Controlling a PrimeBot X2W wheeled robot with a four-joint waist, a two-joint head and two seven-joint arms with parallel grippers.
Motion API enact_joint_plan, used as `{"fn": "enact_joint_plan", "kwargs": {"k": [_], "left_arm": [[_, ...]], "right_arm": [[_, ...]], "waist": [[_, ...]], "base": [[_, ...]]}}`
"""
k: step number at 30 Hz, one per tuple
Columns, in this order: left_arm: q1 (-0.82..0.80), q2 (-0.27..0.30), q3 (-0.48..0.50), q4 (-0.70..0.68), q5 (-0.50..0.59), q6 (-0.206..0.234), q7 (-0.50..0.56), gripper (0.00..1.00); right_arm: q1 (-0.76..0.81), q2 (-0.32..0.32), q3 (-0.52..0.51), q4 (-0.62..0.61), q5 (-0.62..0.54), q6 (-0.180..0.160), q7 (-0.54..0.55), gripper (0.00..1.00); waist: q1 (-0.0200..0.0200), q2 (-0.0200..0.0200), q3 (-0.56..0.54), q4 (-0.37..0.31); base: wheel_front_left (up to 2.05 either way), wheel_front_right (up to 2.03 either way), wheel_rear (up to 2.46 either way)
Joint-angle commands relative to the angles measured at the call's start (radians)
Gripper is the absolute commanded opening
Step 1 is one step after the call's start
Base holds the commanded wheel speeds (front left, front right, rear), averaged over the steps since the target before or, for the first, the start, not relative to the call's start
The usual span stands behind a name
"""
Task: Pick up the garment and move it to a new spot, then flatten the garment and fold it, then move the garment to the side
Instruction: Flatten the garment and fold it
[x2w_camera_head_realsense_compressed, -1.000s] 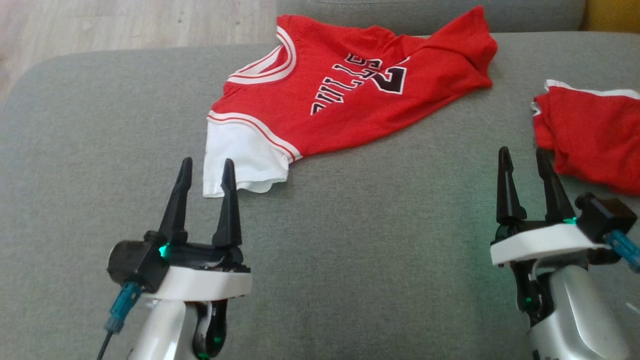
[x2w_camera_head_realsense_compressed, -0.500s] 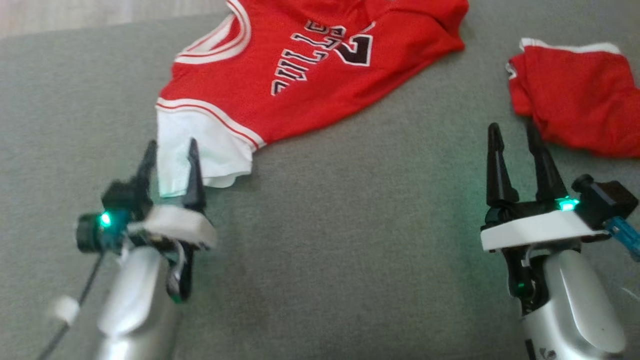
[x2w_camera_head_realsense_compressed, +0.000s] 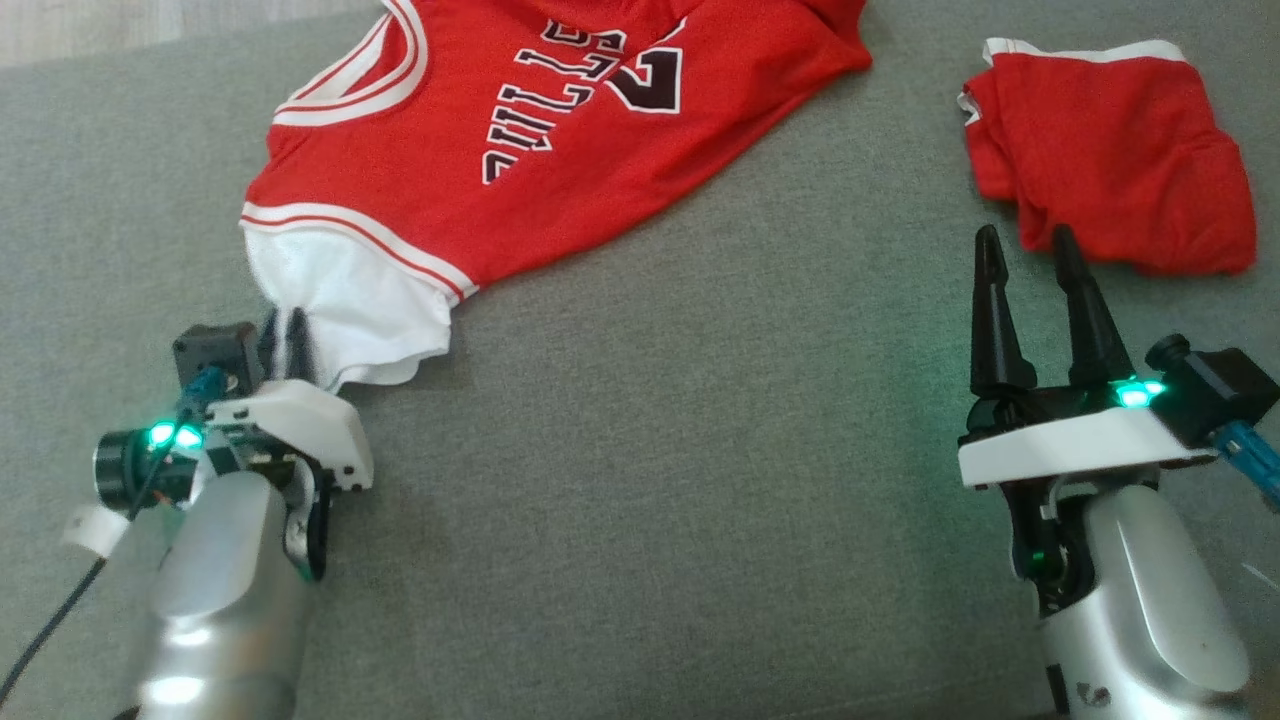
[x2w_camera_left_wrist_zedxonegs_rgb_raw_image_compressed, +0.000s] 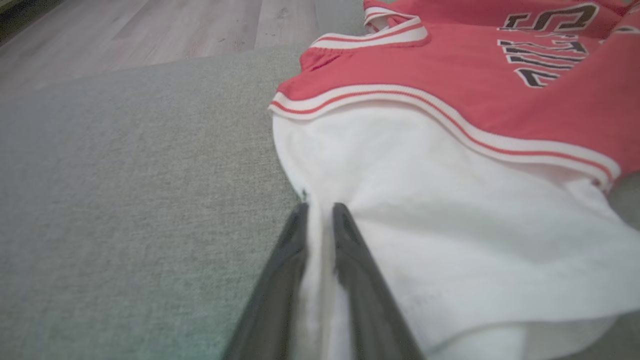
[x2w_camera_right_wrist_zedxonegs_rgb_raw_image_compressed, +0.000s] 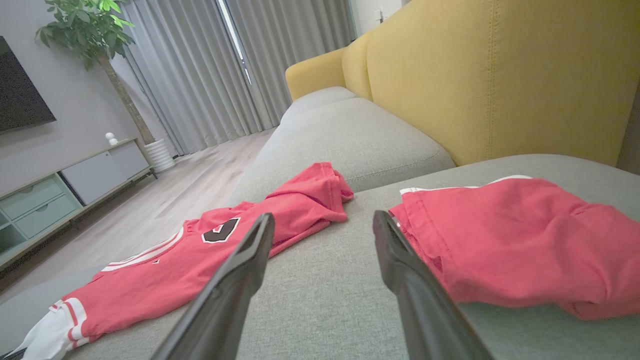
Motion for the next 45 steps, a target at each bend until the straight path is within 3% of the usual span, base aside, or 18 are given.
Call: {"fn": "enact_joint_plan", "kwargs": {"k": [1, 10, 20, 27, 28, 29, 35, 45], "left_arm": [[0.002, 0.024, 0.021, -0.003, -0.006, 0.004, -0.006, 0.00], [0.050, 0.022, 0.119, -0.122, -0.072, 0.042, -0.237, 0.00], [0.267, -0.010, 0.249, -0.470, -0.066, 0.083, -0.251, 0.00], [0.366, -0.048, 0.262, -0.521, -0.048, 0.078, -0.252, 0.00], [0.371, -0.050, 0.256, -0.514, -0.044, 0.076, -0.252, 0.43], [0.373, -0.052, 0.247, -0.510, -0.037, 0.071, -0.252, 0.99], [0.360, -0.064, 0.217, -0.538, -0.013, 0.056, -0.252, 1.00], [0.370, -0.091, 0.097, -0.657, -0.010, -0.053, -0.252, 1.00]], "right_arm": [[-0.021, 0.003, 0.020, -0.030, 0.004, -0.001, -0.012, 1.00], [-0.006, 0.003, 0.032, -0.017, 0.003, -0.001, -0.001, 1.00], [0.023, 0.003, 0.036, 0.000, 0.006, -0.001, 0.020, 1.00], [0.036, 0.003, 0.043, 0.007, 0.007, -0.001, 0.035, 1.00], [0.037, 0.003, 0.044, 0.008, 0.007, -0.001, 0.036, 1.00], [0.037, 0.003, 0.045, 0.008, 0.008, -0.001, 0.037, 1.00], [0.039, 0.003, 0.049, 0.014, 0.011, -0.001, 0.039, 1.00], [0.049, 0.003, 0.050, 0.021, 0.017, -0.001, 0.031, 1.00]], "waist": [[-0.0001, 0.0000, -0.008, 0.006], [-0.0001, 0.0000, -0.066, 0.051], [-0.0001, 0.0000, -0.129, 0.122], [-0.0001, 0.0000, -0.154, 0.155], [-0.0001, 0.0000, -0.156, 0.157], [-0.0001, 0.0000, -0.158, 0.158], [-0.0001, 0.0000, -0.164, 0.161], [-0.0001, 0.0000, -0.152, 0.162]], "base": [[0.00, 0.00, 0.00], [0.00, 0.00, 0.00], [0.00, 0.00, 0.00], [0.00, 0.00, 0.00], [0.00, 0.00, 0.00], [0.00, 0.00, 0.00], [0.00, 0.00, 0.00], [0.00, 0.00, 0.00]]}}
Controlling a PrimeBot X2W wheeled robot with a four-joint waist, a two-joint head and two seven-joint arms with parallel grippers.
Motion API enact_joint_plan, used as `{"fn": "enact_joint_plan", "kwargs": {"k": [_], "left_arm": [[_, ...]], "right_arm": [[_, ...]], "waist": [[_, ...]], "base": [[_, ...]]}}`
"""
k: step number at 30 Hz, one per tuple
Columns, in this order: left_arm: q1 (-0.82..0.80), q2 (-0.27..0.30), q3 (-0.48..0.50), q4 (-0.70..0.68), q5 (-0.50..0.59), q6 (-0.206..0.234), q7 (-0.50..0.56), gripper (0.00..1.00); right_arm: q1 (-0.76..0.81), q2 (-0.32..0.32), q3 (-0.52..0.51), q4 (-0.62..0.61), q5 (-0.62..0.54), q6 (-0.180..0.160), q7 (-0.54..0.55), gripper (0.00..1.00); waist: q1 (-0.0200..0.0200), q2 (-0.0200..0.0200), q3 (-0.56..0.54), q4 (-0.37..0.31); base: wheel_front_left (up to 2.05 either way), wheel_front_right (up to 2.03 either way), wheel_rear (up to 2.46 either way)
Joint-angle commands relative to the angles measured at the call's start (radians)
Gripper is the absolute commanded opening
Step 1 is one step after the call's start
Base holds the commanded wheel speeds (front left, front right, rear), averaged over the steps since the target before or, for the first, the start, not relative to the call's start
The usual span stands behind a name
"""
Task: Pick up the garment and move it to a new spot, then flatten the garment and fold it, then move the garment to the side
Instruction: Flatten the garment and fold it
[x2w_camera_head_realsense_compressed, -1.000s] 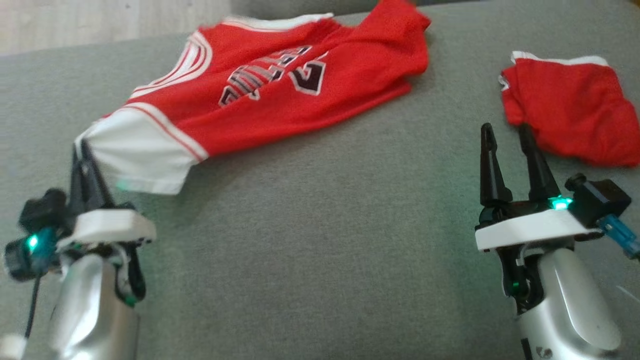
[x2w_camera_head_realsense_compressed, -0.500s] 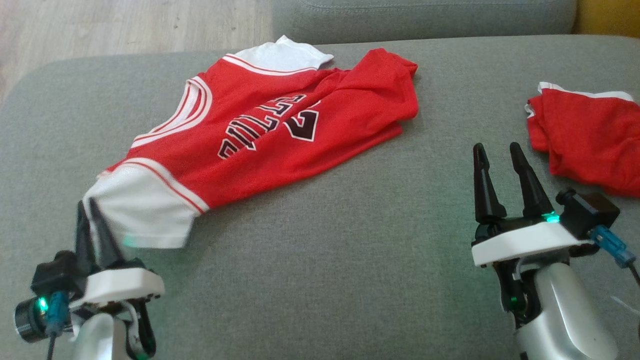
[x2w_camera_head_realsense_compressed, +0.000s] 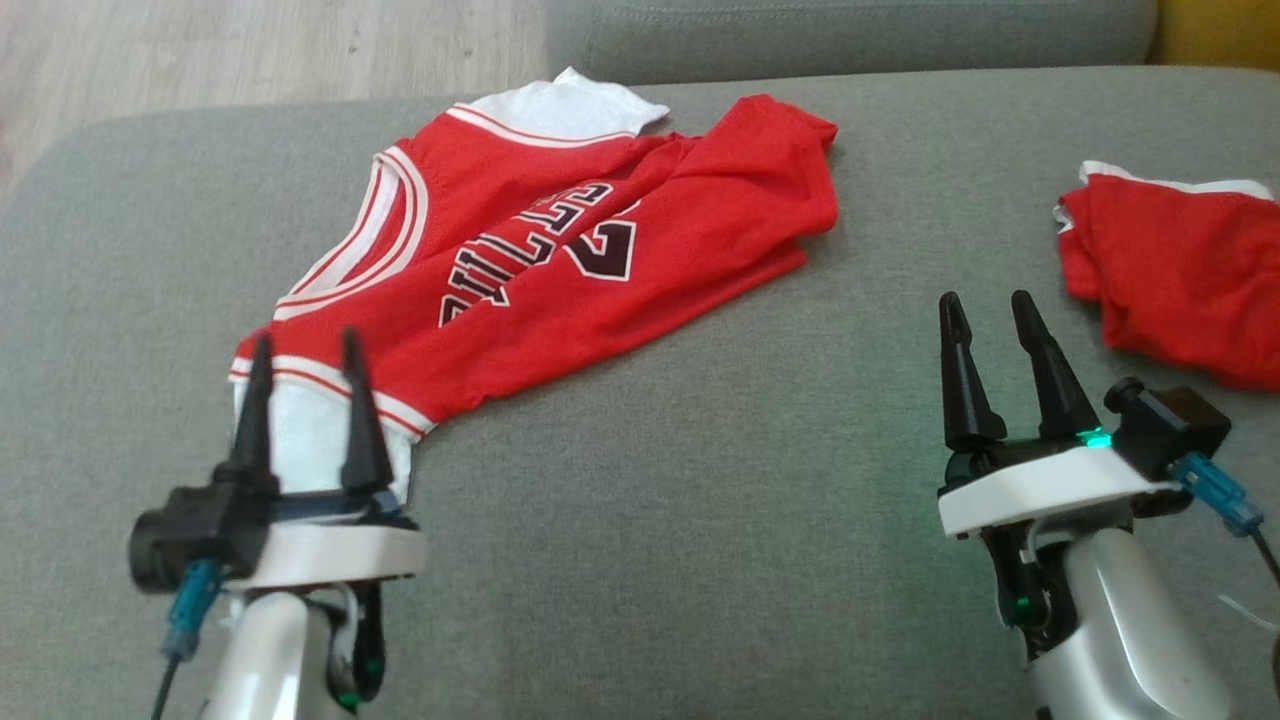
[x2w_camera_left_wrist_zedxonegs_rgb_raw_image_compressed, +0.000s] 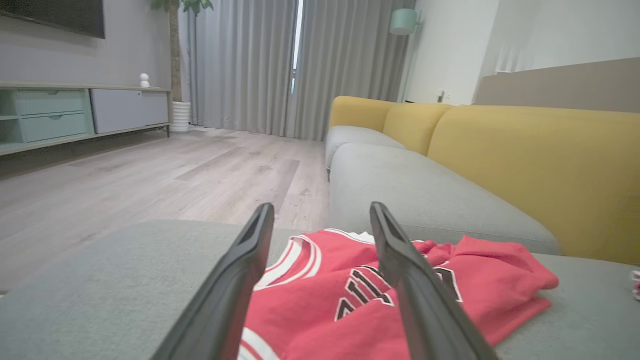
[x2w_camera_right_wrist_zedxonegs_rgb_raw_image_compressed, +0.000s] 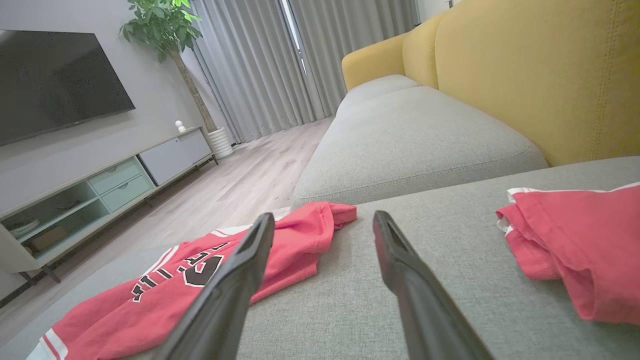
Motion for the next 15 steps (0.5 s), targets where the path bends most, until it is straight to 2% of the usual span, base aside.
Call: {"fn": "enact_joint_plan", "kwargs": {"k": [1, 8, 15], "left_arm": [[-0.027, 0.006, 0.018, -0.039, 0.006, -0.006, -0.006, 1.00], [-0.045, 0.002, -0.057, -0.054, -0.018, -0.021, -0.006, 1.00], [-0.083, 0.002, -0.111, -0.046, -0.053, -0.006, -0.006, 1.00]], "right_arm": [[-0.005, 0.003, 0.019, -0.028, 0.005, -0.001, -0.004, 1.00], [-0.086, 0.003, -0.005, 0.014, -0.041, -0.001, 0.061, 1.00], [-0.273, 0.003, -0.049, 0.200, 0.012, -0.001, 0.189, 1.00]], "waist": [[0.0000, -0.0001, 0.007, 0.005], [0.0000, -0.0001, 0.064, 0.052], [0.0000, -0.0001, 0.125, 0.128]], "base": [[0.00, 0.00, 0.00], [0.00, 0.00, 0.00], [0.00, 0.00, 0.00]]}}
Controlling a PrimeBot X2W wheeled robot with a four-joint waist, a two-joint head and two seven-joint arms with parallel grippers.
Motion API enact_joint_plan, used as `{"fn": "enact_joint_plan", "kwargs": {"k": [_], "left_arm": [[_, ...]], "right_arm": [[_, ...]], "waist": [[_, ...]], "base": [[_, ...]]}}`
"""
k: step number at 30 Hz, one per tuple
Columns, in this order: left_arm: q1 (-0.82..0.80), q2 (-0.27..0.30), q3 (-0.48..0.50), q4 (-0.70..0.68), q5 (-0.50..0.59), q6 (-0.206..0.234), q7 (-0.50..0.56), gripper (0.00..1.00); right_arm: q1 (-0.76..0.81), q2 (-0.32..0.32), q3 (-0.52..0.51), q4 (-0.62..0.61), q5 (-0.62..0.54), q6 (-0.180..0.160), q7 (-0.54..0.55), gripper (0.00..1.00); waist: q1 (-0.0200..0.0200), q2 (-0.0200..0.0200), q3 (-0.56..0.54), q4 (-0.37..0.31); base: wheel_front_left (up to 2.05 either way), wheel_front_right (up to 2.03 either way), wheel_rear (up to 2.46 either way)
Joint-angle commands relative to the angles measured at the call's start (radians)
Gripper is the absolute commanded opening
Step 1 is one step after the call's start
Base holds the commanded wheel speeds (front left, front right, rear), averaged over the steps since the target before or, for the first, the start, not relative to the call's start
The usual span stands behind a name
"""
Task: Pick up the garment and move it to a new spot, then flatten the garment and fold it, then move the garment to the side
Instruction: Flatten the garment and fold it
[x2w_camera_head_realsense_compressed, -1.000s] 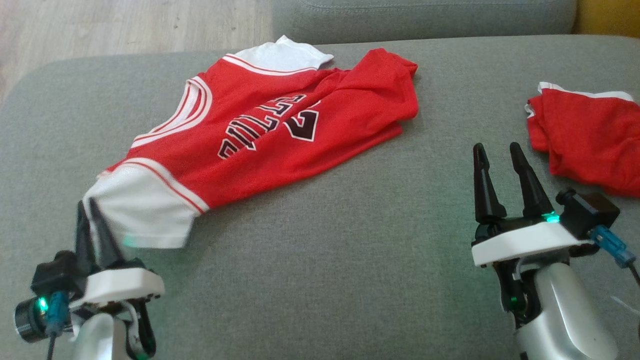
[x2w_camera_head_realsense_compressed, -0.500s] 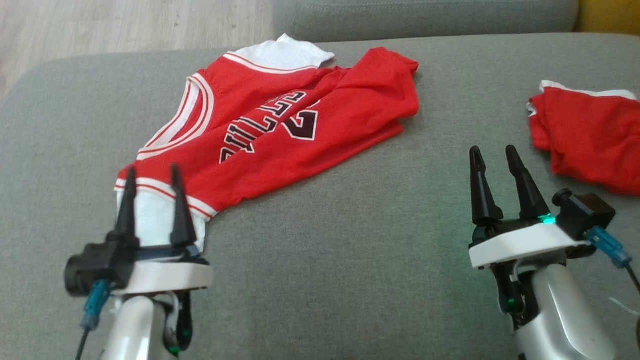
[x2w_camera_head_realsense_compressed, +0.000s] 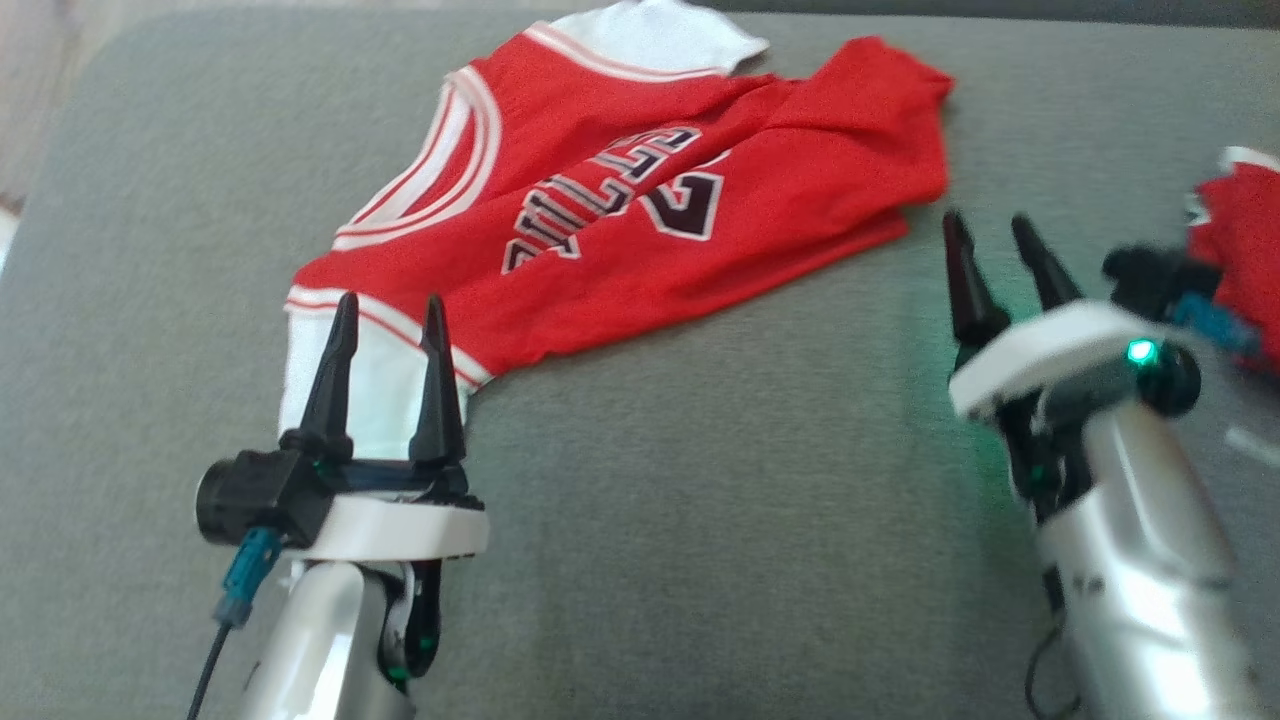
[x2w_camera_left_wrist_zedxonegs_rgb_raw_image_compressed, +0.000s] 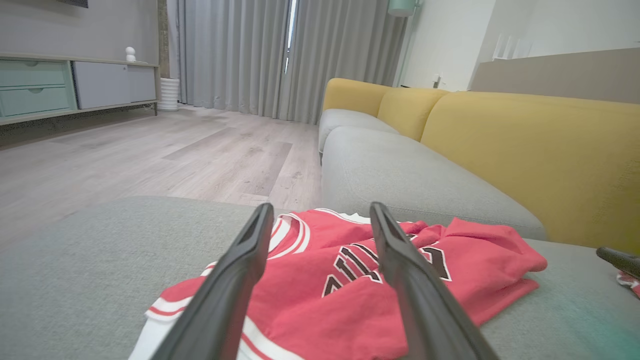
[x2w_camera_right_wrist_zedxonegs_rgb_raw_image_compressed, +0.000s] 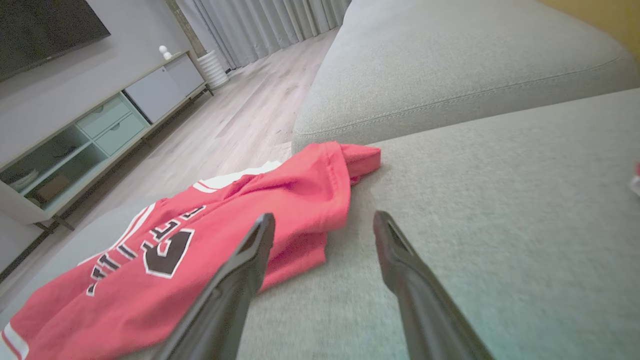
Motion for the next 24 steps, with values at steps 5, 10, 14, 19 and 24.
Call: {"fn": "enact_joint_plan", "kwargs": {"k": [5, 10, 14, 19, 24], "left_arm": [[-0.059, 0.005, -0.013, -0.026, -0.024, 0.015, -0.006, 1.00], [-0.074, 0.005, -0.041, -0.027, -0.038, 0.025, -0.006, 1.00], [-0.082, 0.005, -0.055, -0.027, -0.044, 0.032, -0.006, 1.00], [-0.080, 0.005, -0.047, -0.020, -0.042, 0.036, -0.006, 1.00], [-0.053, 0.005, -0.016, -0.015, -0.027, 0.036, -0.006, 1.00]], "right_arm": [[-0.186, 0.002, -0.039, 0.151, 0.025, -0.001, 0.033, 1.00], [-0.296, -0.002, -0.106, 0.310, 0.022, -0.001, 0.026, 1.00], [-0.371, -0.003, -0.079, 0.411, 0.014, -0.001, -0.001, 0.26], [-0.389, -0.003, 0.011, 0.414, 0.000, -0.001, -0.097, 0.00], [-0.349, 0.001, 0.134, 0.346, -0.001, -0.001, -0.231, 0.00]], "waist": [[-0.0001, -0.0001, 0.057, 0.081], [-0.0001, -0.0001, 0.078, 0.113], [-0.0001, -0.0001, 0.091, 0.123], [-0.0001, -0.0001, 0.082, 0.110], [-0.0001, -0.0001, 0.038, 0.059]], "base": [[0.00, 0.00, 0.00], [0.00, 0.00, 0.00], [0.00, 0.00, 0.00], [0.00, 0.00, 0.00], [0.00, 0.00, 0.00]]}}
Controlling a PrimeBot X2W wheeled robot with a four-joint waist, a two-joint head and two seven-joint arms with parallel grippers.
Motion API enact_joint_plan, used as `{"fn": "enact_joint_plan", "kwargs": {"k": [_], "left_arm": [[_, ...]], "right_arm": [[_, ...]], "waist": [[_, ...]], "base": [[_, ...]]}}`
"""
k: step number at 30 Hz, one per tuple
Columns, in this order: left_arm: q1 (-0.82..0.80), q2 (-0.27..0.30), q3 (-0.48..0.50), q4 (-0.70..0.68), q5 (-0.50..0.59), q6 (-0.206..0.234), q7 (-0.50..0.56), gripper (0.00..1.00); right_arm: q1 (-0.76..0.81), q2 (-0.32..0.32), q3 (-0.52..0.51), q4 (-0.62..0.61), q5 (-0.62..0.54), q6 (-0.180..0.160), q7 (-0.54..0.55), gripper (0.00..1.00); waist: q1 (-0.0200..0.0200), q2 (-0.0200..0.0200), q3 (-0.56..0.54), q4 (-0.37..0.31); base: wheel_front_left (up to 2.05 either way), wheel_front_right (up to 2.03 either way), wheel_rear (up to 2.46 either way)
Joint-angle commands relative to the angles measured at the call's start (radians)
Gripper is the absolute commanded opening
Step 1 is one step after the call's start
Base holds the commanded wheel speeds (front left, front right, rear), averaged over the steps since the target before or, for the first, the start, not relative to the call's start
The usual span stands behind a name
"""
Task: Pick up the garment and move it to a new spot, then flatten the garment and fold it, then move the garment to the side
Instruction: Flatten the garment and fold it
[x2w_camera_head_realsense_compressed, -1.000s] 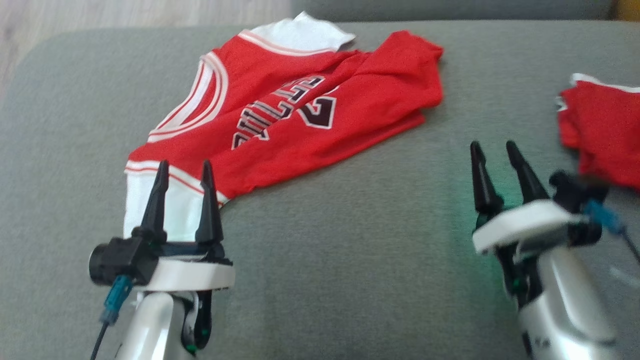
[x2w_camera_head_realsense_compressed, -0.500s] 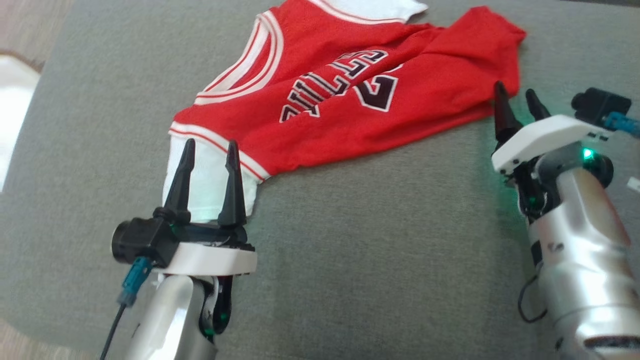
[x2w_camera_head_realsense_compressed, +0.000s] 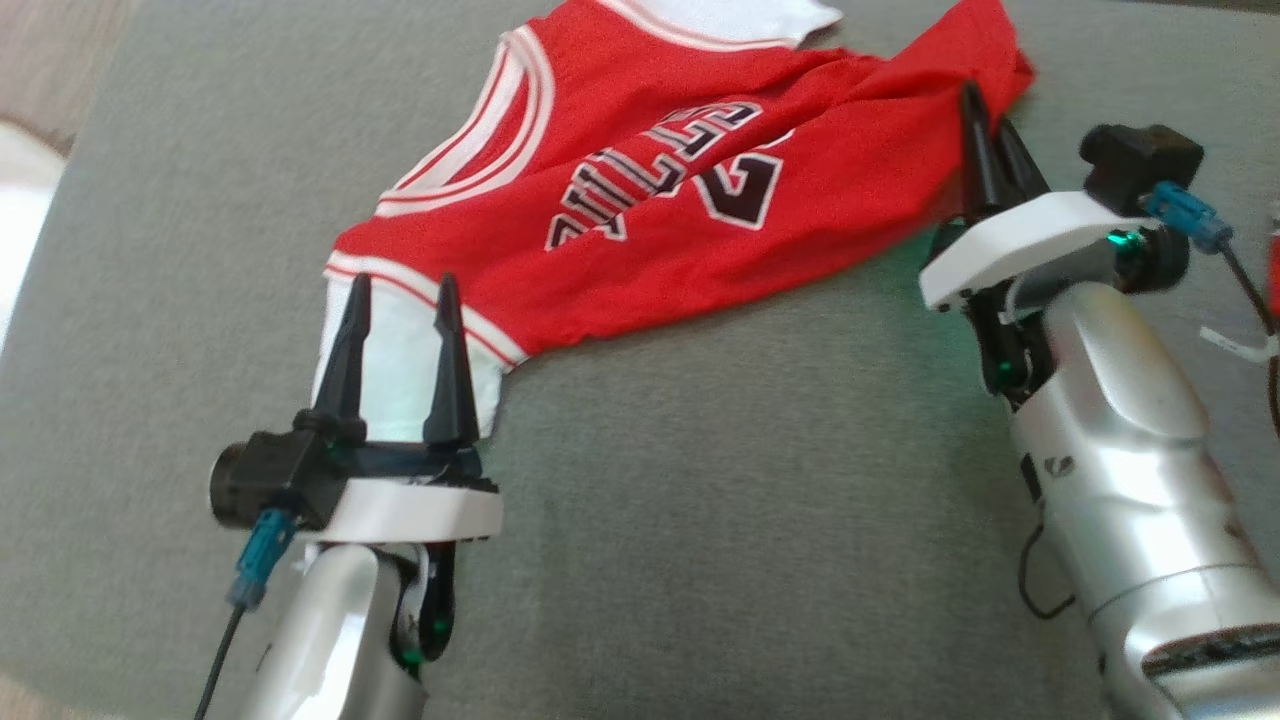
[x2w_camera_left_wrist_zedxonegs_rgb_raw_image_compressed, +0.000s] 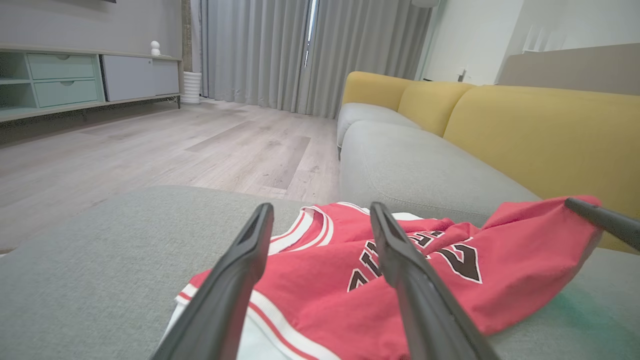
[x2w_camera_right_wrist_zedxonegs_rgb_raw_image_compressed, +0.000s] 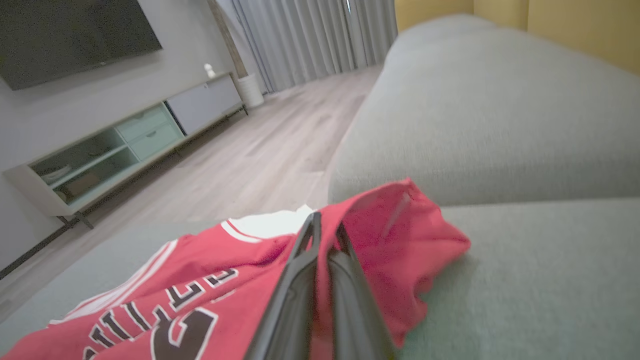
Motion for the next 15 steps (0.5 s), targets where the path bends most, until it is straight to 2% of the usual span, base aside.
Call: {"fn": "enact_joint_plan", "kwargs": {"k": [1, 4, 9, 15], "left_arm": [[0.000, 0.007, 0.042, -0.025, 0.011, 0.002, -0.006, 1.00], [0.023, 0.007, 0.070, -0.028, 0.029, -0.004, -0.006, 1.00], [0.055, 0.007, 0.104, -0.036, 0.052, -0.021, -0.006, 1.00], [0.093, 0.007, 0.114, -0.040, 0.061, -0.031, -0.006, 1.00]], "right_arm": [[0.014, 0.018, 0.031, -0.055, -0.006, -0.001, -0.020, 0.00], [0.073, 0.020, 0.060, -0.169, 0.005, -0.001, -0.033, 0.00], [0.200, 0.021, 0.073, -0.434, 0.015, -0.001, -0.034, 0.00], [0.316, 0.021, 0.066, -0.623, -0.064, -0.001, -0.033, 0.00]], "waist": [[0.0000, 0.0000, -0.030, -0.034], [0.0000, 0.0000, -0.063, -0.074], [0.0000, 0.0000, -0.121, -0.123], [0.0000, 0.0000, -0.187, -0.137]], "base": [[0.00, 0.00, 0.00], [0.00, 0.00, 0.00], [0.00, 0.00, 0.00], [0.00, 0.00, 0.00]]}}
